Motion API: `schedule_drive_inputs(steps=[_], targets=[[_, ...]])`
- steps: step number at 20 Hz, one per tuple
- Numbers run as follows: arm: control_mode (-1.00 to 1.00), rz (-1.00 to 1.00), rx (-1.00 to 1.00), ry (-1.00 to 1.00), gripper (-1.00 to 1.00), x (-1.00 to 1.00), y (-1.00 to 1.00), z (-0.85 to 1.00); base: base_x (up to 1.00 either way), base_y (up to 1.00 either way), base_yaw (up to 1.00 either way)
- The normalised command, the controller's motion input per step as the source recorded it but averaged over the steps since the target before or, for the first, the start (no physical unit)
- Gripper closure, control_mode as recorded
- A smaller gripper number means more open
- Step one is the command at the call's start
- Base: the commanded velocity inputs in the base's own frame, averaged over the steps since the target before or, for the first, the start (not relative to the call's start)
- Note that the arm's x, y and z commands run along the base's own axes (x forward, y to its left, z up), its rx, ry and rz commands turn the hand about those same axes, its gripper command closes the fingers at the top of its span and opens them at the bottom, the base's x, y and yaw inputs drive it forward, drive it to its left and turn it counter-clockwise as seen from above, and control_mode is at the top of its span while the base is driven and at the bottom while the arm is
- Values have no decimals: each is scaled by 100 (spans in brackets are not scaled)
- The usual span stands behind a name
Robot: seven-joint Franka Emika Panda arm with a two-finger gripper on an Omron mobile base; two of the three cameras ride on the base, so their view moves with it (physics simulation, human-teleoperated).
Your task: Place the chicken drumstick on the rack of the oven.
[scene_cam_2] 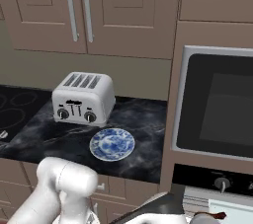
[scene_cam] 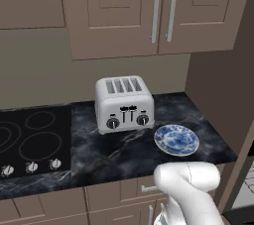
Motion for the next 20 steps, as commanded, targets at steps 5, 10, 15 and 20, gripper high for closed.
schedule_drive_inputs(steps=[5,10,15,20], targets=[[-100,12,20,1,100,4,-82,-40,0,0,0],[-100,8,1,-2,100,13,-47,-41,0,0,0],[-100,1,0,3,100,35,-49,-44,0,0,0],[-100,0,0,1,100,44,-14,-46,0,0,0]])
